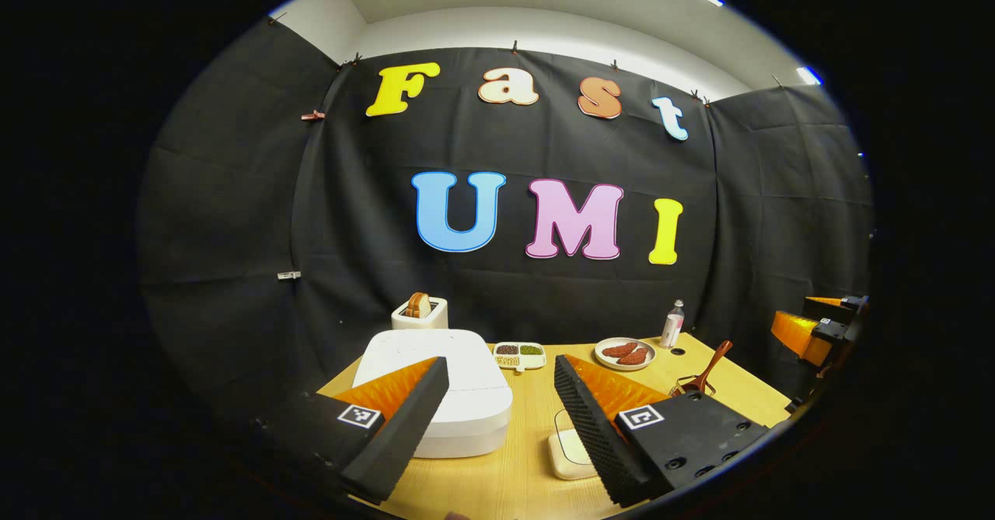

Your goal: Close the left gripper, press the button to open the rice cooker; take a wooden spoon from the chopstick holder with the right hand, scoop a spoonful of rice and pour it into the rice cooker, then put the wooden spoon back into the chopstick holder.

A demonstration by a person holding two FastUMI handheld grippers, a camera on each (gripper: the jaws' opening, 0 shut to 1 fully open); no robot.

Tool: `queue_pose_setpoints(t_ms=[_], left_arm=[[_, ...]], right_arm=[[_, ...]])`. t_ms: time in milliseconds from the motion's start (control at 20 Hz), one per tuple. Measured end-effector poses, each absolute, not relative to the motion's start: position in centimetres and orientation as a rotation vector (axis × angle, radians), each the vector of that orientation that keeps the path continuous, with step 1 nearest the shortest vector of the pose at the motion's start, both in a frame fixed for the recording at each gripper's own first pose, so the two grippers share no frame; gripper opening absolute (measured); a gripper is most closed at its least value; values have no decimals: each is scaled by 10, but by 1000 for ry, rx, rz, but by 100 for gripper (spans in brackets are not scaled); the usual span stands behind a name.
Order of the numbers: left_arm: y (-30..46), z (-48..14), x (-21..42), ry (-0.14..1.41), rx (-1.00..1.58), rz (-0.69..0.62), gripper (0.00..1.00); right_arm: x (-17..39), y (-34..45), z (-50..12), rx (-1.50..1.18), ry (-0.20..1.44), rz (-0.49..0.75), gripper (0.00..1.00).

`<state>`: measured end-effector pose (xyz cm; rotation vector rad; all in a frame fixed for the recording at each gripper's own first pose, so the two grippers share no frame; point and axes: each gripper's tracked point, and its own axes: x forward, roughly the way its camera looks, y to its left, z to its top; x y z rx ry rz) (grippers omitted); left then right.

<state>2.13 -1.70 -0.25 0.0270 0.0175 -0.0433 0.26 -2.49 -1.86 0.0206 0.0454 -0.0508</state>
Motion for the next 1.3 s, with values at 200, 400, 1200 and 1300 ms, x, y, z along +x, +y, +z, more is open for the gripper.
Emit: queue_pose_setpoints(t_ms=[200, 400, 1200, 1300], left_arm=[[-25, -1, 24, 17, 26, -63, 95], [-30, -4, 27, 21, 25, -71, 95], [11, 12, 69, 25, 84, 36, 52], [19, 5, 80, 54, 61, 41, 28]], right_arm=[[3, -30, -22, 41, 62, -58, 98], [4, -35, -30, 39, 85, -63, 98], [10, -31, -29, 13, 80, -25, 98], [10, -32, -29, 0, 76, -24, 98]])
